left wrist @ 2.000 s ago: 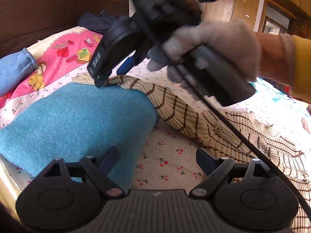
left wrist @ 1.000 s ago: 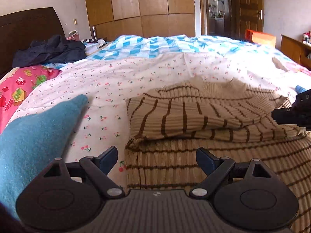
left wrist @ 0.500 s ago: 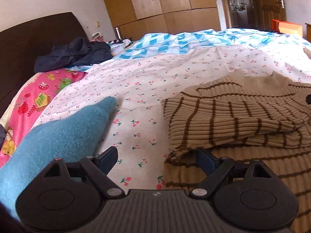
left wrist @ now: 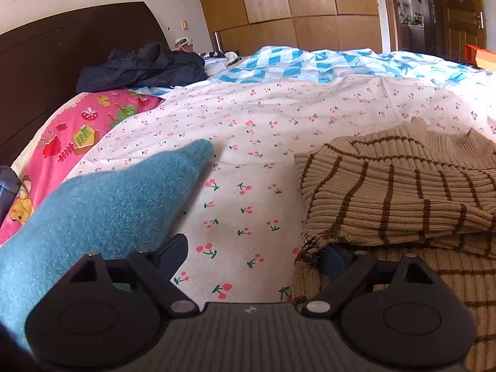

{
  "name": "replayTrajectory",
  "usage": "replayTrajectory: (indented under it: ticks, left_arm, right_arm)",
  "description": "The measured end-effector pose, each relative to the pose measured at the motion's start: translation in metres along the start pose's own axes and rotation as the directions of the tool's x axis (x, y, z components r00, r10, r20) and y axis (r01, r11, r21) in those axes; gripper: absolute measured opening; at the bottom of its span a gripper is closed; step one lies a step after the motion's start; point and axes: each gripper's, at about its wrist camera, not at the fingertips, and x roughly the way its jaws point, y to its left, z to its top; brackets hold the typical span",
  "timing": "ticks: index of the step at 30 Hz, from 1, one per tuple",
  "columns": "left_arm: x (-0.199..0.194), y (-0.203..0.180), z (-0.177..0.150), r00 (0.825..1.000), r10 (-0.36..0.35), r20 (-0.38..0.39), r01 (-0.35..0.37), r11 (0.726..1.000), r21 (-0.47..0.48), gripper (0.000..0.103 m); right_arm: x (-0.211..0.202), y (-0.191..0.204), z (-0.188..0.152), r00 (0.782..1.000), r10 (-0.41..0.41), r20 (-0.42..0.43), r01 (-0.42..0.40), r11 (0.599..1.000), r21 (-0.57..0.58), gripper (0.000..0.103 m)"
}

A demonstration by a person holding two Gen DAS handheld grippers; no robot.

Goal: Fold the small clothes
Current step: 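Fold the second sleeve across the sweater body with the right tool, release, then move both tools to the sweater hem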

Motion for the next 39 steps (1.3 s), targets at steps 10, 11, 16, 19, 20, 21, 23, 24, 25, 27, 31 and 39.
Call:
replayTrajectory:
  ticks: [10, 11, 16, 19, 20, 21, 23, 24, 25, 27, 31, 39]
  left_arm:
    - [-0.029, 0.013, -0.006, 1.0, -0.01, -0.001, 0.01, 0.999, 0.052, 0.094]
    - [-0.034, 0.016, -0.006, 1.0, -0.013, 0.003, 0.013, 0.999, 0.042, 0.094]
    - [-0.053, 0.023, 0.009, 0.997, -0.045, 0.065, 0.047, 0.999, -0.026, 0.094]
    - [-0.05, 0.012, 0.025, 0.992, -0.073, 0.105, 0.077, 0.996, -0.034, 0.094]
    - [-0.045, 0.006, 0.029, 0.99, -0.085, 0.111, 0.088, 0.996, -0.028, 0.094]
    - [-0.037, 0.0, 0.033, 0.988, -0.103, 0.114, 0.107, 0.994, -0.024, 0.094]
    - [-0.016, -0.011, 0.035, 0.99, -0.117, 0.08, 0.118, 0.993, -0.016, 0.094]
    - [-0.002, -0.015, 0.035, 0.994, -0.101, 0.046, 0.101, 0.995, -0.002, 0.094]
    - [0.011, -0.018, 0.033, 0.997, -0.076, 0.004, 0.076, 0.997, 0.011, 0.094]
    - [0.028, -0.016, 0.025, 0.996, -0.079, -0.041, 0.08, 0.997, 0.004, 0.095]
    - [0.019, -0.009, 0.025, 0.995, -0.095, -0.031, 0.094, 0.995, -0.026, 0.094]
    - [0.012, -0.016, 0.021, 0.994, -0.099, -0.043, 0.101, 0.994, 0.05, 0.094]
  right_arm:
    - [0.002, 0.002, -0.007, 0.989, -0.144, -0.04, 0.138, 0.983, -0.121, 0.01]
    - [-0.003, 0.005, -0.007, 0.989, -0.147, -0.019, 0.142, 0.979, -0.143, 0.01]
    - [-0.002, 0.021, -0.004, 0.993, -0.121, 0.008, 0.119, 0.958, -0.26, 0.01]
    - [0.018, 0.02, -0.002, 0.994, -0.108, -0.032, 0.095, 0.957, -0.274, 0.01]
    - [0.025, 0.018, -0.002, 0.993, -0.111, -0.049, 0.094, 0.957, -0.274, 0.01]
    - [0.032, 0.015, -0.002, 0.991, -0.122, -0.061, 0.1, 0.955, -0.279, 0.01]
    - [0.044, 0.006, -0.005, 0.983, -0.17, -0.073, 0.142, 0.945, -0.295, 0.01]
    - [0.046, 0.0, -0.006, 0.981, -0.174, -0.081, 0.144, 0.945, -0.293, 0.006]
    - [0.047, -0.004, -0.005, 0.982, -0.17, -0.082, 0.14, 0.948, -0.285, 0.004]
    - [0.046, -0.011, -0.002, 0.983, -0.161, -0.087, 0.134, 0.957, -0.258, 0.0]
    - [0.04, -0.021, 0.005, 0.984, -0.147, -0.1, 0.126, 0.974, -0.188, 0.0]
    - [0.028, -0.024, 0.005, 0.975, -0.203, -0.086, 0.179, 0.957, -0.23, 0.003]
